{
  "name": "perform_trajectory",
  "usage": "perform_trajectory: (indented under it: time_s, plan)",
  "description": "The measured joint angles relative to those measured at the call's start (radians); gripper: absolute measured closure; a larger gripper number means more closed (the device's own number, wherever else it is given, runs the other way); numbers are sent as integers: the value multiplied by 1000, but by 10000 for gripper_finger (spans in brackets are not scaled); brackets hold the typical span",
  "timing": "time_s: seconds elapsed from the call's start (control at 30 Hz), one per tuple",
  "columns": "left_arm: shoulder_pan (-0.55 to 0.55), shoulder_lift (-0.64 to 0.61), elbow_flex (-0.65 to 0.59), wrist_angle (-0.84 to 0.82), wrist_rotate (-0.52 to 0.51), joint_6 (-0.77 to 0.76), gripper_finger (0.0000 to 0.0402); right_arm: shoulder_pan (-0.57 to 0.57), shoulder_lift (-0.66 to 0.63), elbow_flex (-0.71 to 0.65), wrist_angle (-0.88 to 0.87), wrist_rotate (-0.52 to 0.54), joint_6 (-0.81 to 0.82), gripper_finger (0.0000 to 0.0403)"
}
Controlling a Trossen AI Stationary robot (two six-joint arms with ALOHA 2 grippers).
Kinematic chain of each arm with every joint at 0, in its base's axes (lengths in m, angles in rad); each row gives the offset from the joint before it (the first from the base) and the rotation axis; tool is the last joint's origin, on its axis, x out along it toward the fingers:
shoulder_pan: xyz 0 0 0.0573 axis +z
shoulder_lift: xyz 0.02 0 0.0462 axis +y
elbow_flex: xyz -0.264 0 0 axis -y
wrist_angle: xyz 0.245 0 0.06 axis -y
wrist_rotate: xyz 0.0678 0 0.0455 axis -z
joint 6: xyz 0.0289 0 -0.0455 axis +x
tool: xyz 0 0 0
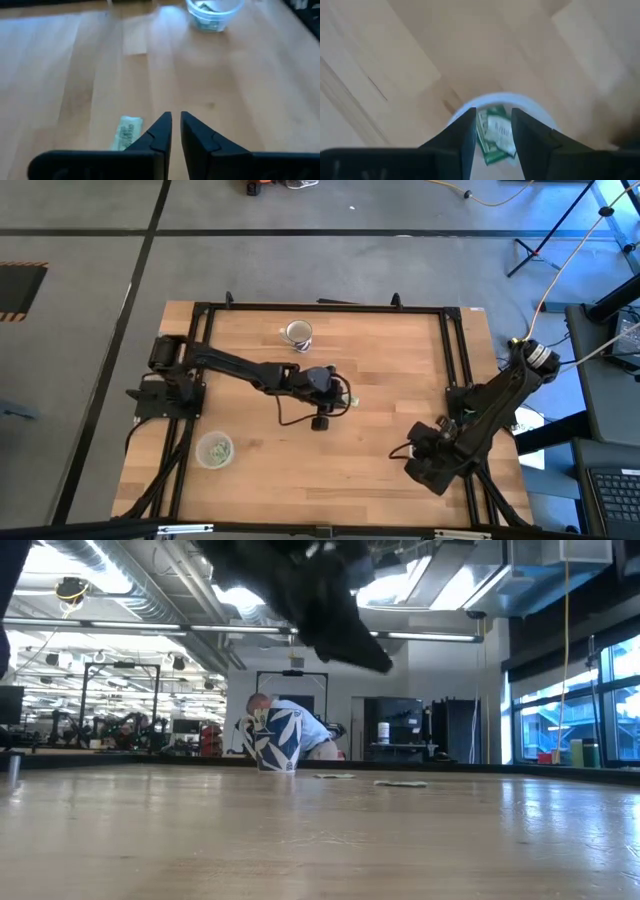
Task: Pick and place Stevia / Truvia into bins
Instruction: Put the light green stevia packet into the left transparent container
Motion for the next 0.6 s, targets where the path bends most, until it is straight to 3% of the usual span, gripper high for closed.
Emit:
perform_trajectory:
  time_s: [0.2, 0.33, 0.6]
  plan:
    - [31, 114, 0, 71, 68, 25, 368, 0, -44, 1, -3, 65, -15, 279]
    - [47, 171, 0, 102, 57, 66, 364, 0, -45, 1, -2, 66, -51, 279]
    - [98, 227, 0, 169, 55, 82, 307, 0, -45, 1, -3, 66, -52, 279]
